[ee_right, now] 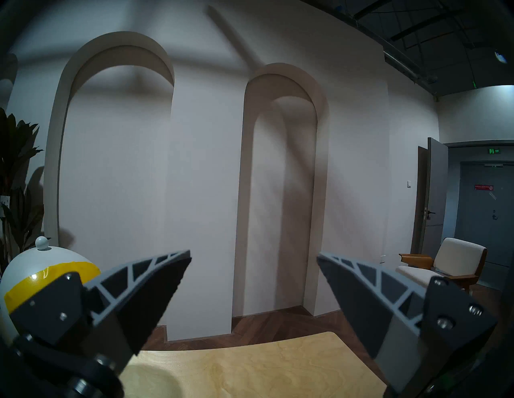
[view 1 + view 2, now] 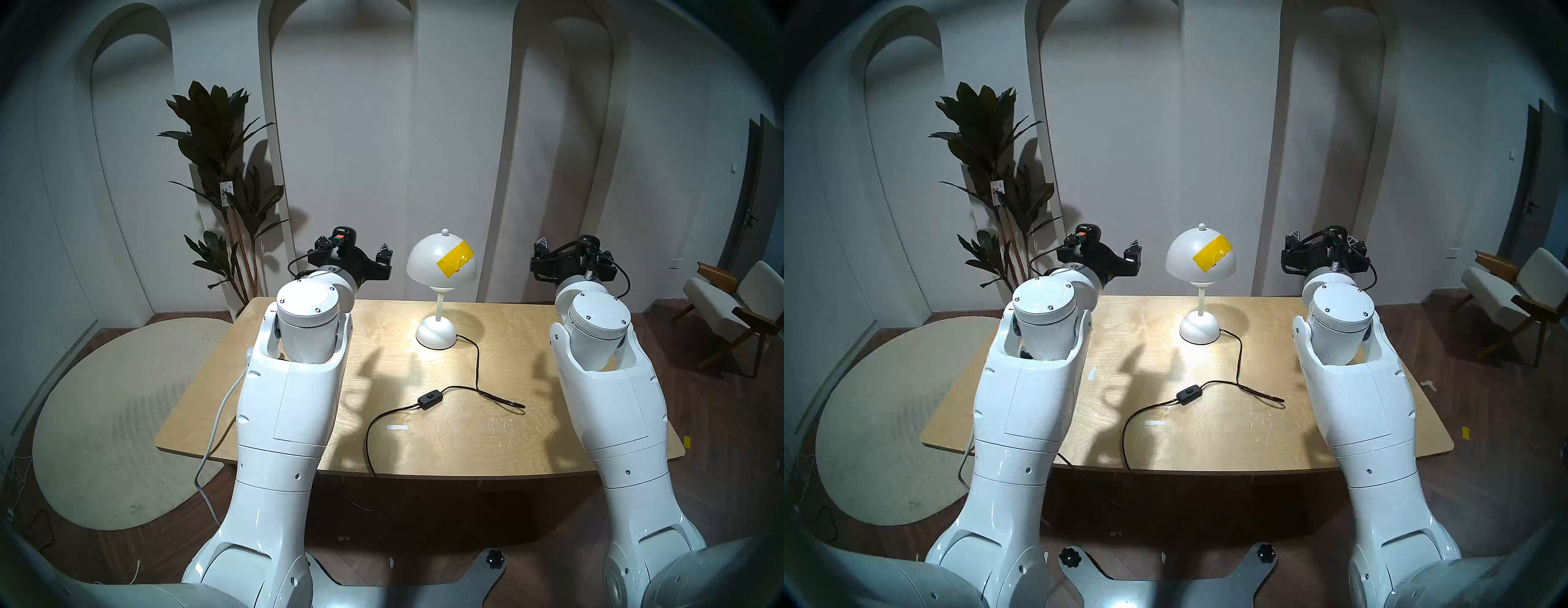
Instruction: Turn on the table lamp by pressing the switch
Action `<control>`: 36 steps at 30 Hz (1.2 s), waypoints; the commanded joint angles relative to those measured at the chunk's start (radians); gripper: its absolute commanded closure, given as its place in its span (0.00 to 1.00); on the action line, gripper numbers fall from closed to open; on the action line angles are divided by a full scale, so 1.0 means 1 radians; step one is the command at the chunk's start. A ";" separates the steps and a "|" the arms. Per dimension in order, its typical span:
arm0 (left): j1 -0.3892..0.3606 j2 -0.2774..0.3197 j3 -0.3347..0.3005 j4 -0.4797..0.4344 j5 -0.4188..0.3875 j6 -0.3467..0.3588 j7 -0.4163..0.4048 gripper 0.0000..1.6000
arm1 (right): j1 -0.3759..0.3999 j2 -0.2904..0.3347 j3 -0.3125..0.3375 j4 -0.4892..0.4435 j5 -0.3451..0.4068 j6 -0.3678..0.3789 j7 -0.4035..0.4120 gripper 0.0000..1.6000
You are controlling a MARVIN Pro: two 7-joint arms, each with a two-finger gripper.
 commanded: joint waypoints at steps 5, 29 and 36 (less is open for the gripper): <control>-0.004 0.005 -0.002 -0.050 0.010 0.021 0.002 0.00 | 0.013 0.003 0.001 -0.022 0.001 -0.011 -0.001 0.00; -0.004 0.002 -0.003 -0.051 0.015 0.026 -0.001 0.00 | 0.014 0.011 -0.005 -0.022 0.010 -0.013 -0.009 0.00; -0.003 0.001 -0.004 -0.051 0.016 0.026 -0.001 0.00 | 0.014 0.014 -0.007 -0.022 0.012 -0.013 -0.011 0.00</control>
